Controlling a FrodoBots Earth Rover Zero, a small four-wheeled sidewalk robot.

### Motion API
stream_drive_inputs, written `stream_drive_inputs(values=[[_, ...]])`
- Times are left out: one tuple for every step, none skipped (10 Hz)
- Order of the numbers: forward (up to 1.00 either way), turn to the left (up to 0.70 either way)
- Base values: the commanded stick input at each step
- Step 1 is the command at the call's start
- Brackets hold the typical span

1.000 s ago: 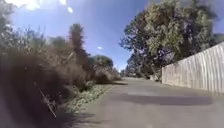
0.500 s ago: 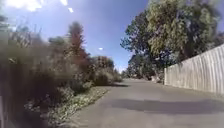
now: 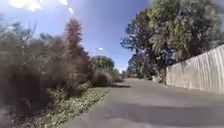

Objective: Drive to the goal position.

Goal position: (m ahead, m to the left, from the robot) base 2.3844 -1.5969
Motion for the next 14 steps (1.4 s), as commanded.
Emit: stream_drive_inputs(values=[[1.00,-0.36],[1.00,-0.22],[1.00,-0.08],[1.00,0.00],[1.00,0.00],[1.00,0.00],[1.00,0.00],[1.00,0.00],[1.00,0.00],[1.00,0.00],[1.00,0.00],[1.00,0.00],[1.00,0.00],[1.00,0.00]])
